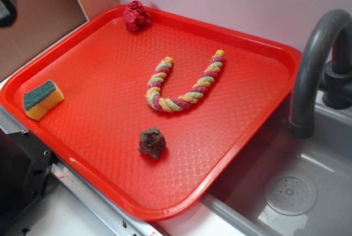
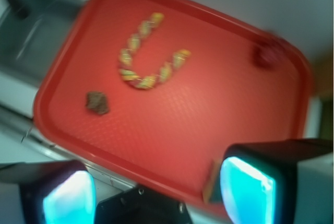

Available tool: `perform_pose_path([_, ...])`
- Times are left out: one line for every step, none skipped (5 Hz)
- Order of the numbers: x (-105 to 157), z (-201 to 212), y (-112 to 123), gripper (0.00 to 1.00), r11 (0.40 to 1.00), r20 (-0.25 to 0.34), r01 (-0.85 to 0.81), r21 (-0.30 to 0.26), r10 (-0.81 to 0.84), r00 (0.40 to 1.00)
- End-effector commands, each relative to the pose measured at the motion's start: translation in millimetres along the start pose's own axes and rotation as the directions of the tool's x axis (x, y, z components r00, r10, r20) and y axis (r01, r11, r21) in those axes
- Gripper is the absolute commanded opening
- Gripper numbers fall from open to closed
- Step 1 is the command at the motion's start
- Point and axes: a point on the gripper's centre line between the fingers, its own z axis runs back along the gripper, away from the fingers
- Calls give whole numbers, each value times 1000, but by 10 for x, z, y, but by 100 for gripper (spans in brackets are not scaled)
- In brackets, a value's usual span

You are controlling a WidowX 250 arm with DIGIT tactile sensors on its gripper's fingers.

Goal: Grab the rock.

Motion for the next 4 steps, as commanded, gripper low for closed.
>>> perform_pose_path([247, -406, -273, 100, 876, 57, 476, -70, -473, 879])
perform_pose_path([338, -614, -338, 100, 795, 82, 601, -83, -595, 799])
perform_pose_path([425, -939, -443, 100, 735, 48, 669, -112, -668, 742])
perform_pose_path([460, -1199, -534, 100, 694, -14, 713, -101, -718, 696])
